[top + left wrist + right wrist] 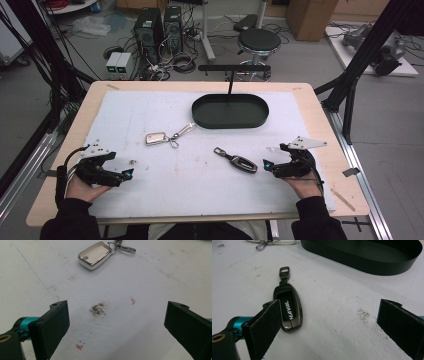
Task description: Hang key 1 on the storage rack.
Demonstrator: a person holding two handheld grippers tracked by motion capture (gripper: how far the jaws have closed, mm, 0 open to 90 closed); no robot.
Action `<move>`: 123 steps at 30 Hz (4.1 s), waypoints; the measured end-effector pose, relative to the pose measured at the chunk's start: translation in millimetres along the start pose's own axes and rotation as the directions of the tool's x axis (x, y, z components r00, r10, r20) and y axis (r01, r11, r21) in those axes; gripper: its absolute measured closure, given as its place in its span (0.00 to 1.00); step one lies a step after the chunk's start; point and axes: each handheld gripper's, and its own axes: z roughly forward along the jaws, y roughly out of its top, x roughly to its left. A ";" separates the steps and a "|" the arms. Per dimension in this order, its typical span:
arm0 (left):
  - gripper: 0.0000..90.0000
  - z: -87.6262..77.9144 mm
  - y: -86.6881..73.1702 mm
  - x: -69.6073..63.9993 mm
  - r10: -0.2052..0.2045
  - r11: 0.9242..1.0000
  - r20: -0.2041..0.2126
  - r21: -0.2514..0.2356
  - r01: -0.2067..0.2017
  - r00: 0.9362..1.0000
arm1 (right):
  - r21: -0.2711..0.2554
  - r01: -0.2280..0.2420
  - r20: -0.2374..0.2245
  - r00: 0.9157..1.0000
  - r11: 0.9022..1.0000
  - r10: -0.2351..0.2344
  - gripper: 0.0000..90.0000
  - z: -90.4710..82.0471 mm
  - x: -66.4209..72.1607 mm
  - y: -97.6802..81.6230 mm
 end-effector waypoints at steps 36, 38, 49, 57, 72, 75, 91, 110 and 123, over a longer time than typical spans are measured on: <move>0.07 -1.3 22.1 9.5 0.029 0.999 0.006 0.036 -0.029 1.000 | 0.025 0.025 0.010 1.000 0.999 -0.025 0.04 6.8 6.7 -0.8; 0.07 -0.2 24.5 10.1 0.032 0.999 0.006 0.039 -0.032 0.999 | 0.034 0.023 0.005 1.000 0.999 -0.023 0.03 7.9 7.8 -0.7; 0.08 13.9 68.6 13.0 0.113 0.989 0.040 0.096 -0.116 0.993 | 0.055 0.033 0.007 0.999 0.998 -0.033 0.04 12.8 8.1 -1.7; 0.08 27.2 94.2 9.6 0.159 0.977 0.064 0.132 -0.166 0.985 | 0.046 0.033 0.012 0.999 0.998 -0.033 0.04 12.0 6.5 -1.8; 0.08 64.4 120.3 7.9 0.169 0.966 0.128 0.177 -0.190 0.977 | 0.051 0.035 0.013 0.999 0.998 -0.036 0.03 12.2 4.6 -3.6; 0.08 72.2 123.7 6.1 0.180 0.963 0.133 0.178 -0.202 0.975 | 0.053 0.038 0.010 0.999 0.998 -0.038 0.03 12.4 5.8 -3.5; 0.09 109.9 152.6 0.0 0.227 0.943 0.180 0.206 -0.263 0.957 | 0.041 0.023 0.034 0.999 0.999 -0.025 0.04 8.0 2.2 -4.3; 0.11 167.8 162.8 -1.5 0.227 0.914 0.172 0.302 -0.271 0.959 | 0.040 0.008 0.051 0.999 0.999 -0.010 0.04 1.3 -2.4 -8.4; 0.24 191.6 168.1 -2.3 0.211 0.914 0.182 0.311 -0.260 0.960 | 0.047 0.006 0.050 0.999 0.999 -0.008 0.04 0.8 -4.0 -10.7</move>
